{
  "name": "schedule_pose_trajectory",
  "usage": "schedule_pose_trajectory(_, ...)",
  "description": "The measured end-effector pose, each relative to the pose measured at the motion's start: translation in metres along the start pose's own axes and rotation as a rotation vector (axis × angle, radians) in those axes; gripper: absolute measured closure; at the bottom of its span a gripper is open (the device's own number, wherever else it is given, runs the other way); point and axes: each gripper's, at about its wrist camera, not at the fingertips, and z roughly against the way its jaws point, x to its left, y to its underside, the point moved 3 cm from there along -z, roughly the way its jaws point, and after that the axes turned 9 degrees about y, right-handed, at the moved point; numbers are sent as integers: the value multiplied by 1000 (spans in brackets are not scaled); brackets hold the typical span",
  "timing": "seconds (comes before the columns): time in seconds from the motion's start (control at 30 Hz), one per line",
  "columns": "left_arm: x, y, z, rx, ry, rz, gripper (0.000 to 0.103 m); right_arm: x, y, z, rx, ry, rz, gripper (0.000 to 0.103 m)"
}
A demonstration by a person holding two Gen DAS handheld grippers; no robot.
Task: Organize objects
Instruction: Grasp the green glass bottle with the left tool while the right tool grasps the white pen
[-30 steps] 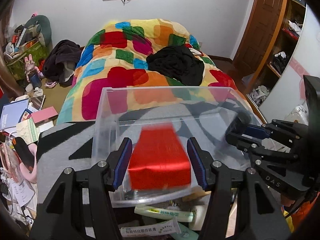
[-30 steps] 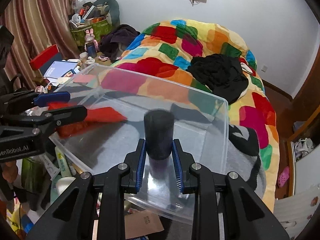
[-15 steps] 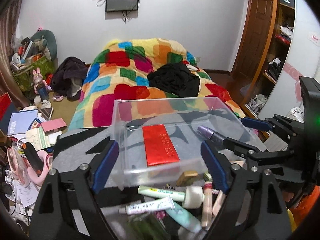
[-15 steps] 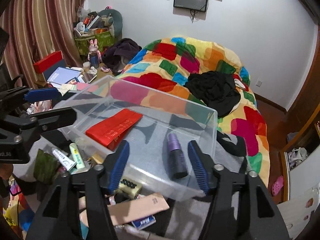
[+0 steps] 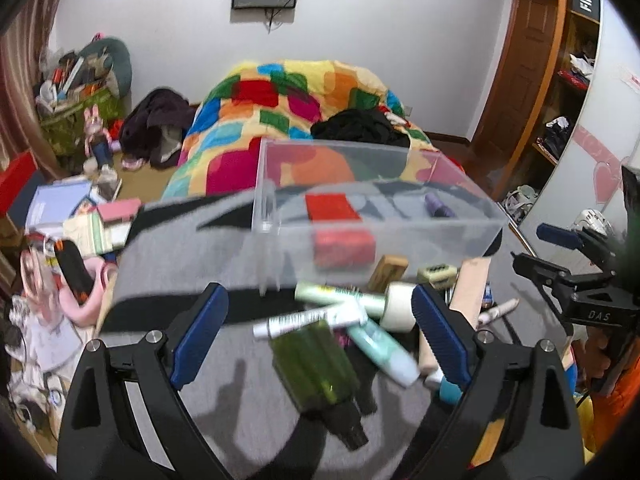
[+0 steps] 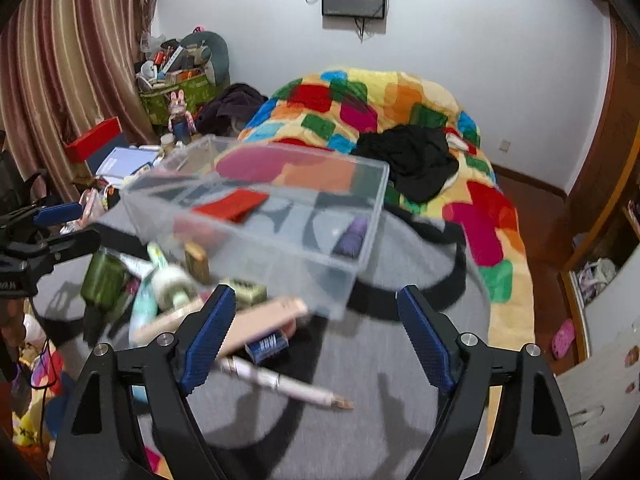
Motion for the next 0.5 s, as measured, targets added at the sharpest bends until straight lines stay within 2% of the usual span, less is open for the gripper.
schedule_pose_trajectory(0.17,2,19,-10,36,-10,23,9,3,27,-12,64,-41,26,22)
schedule_pose_trajectory(0.3,2,34,-20,65,-22,32,9,15,40,-27,111,-84,95,22)
schedule_pose_trajectory(0.4,2,37,-24,64,-36,43,9,25,44,-34,124,-84,161,24)
schedule_pose_trajectory(0.47,3,39,-27,65,-36,55,11,26,46,-36,131,-101,177,33)
schedule_pose_trajectory(0.5,3,39,-28,64,-39,58,17,25,45,-36,135,-118,179,41)
